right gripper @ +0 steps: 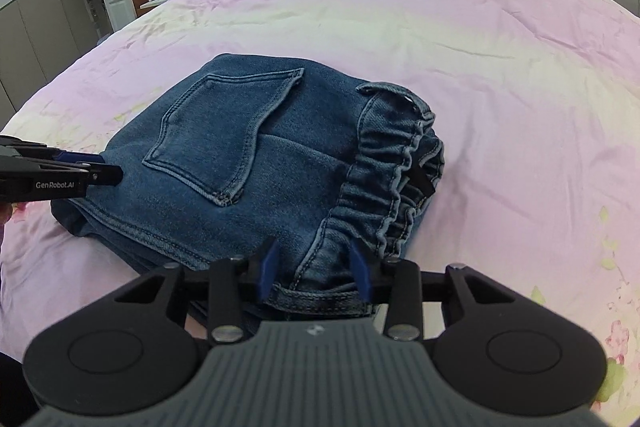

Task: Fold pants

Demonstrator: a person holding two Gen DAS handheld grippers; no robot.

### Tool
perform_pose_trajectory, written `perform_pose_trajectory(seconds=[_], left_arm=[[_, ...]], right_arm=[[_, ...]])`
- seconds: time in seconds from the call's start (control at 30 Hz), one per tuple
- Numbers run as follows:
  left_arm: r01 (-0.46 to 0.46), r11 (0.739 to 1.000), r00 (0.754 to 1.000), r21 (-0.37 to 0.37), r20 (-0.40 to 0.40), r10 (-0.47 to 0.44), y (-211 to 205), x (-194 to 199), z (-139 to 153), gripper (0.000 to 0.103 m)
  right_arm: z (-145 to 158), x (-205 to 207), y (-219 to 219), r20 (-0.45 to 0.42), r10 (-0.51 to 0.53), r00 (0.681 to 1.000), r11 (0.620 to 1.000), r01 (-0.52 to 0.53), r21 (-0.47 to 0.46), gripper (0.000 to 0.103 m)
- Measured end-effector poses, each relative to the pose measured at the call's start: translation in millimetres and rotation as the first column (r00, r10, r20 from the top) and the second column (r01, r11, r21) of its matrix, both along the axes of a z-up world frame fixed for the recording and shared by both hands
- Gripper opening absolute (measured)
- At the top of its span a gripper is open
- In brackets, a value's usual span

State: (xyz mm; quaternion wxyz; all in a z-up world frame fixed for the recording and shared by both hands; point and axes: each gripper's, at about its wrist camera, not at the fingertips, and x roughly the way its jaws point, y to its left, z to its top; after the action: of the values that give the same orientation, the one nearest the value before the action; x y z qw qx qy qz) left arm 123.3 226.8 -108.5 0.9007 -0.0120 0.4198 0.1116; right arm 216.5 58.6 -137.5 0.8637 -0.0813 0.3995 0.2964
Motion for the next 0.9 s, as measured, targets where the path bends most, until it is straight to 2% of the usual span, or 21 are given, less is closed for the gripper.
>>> perform_pose_trajectory(seconds=[0.17, 0.33, 0.43, 0.5, 0.6, 0.8, 0.9], left_arm=[[0.012, 0.999, 1.000, 0.038, 0.010, -0.012, -5, -2, 21, 0.036], [0.029, 0.998, 0.995, 0.060, 0.091, -0.034, -22, -17, 69, 0.037], [0.045, 0.996, 0.986, 0.075, 0.158, -0.057, -41, -32, 103, 0.044], [0.056, 0.996, 0.977, 0.075, 0.202, -0.070, -55, -44, 122, 0.051], [0.068, 0.995, 0.964, 0.069, 0.251, -0.084, -77, -59, 144, 0.055], [0.079, 0.995, 0.947, 0.057, 0.307, -0.093, -113, -90, 165, 0.067], [0.079, 0.995, 0.941, 0.060, 0.325, -0.094, -128, -105, 168, 0.073]], right_arm=[[15, 3, 2, -0.010, 0.006, 1.000, 1.000, -0.006, 0.001, 0.039], [50, -12, -4, 0.044, 0.021, 0.999, 1.000, -0.022, 0.023, 0.055], [81, -29, -11, 0.111, 0.030, 0.993, 0.999, -0.034, 0.037, 0.063], [100, -42, -19, 0.156, 0.028, 0.987, 0.998, -0.036, 0.047, 0.071], [127, -63, -35, 0.211, 0.021, 0.977, 0.997, -0.036, 0.068, 0.082], [158, -108, -72, 0.295, -0.047, 0.954, 0.996, 0.022, 0.086, 0.096], [166, -130, -91, 0.328, -0.077, 0.941, 0.994, 0.046, 0.101, 0.098]])
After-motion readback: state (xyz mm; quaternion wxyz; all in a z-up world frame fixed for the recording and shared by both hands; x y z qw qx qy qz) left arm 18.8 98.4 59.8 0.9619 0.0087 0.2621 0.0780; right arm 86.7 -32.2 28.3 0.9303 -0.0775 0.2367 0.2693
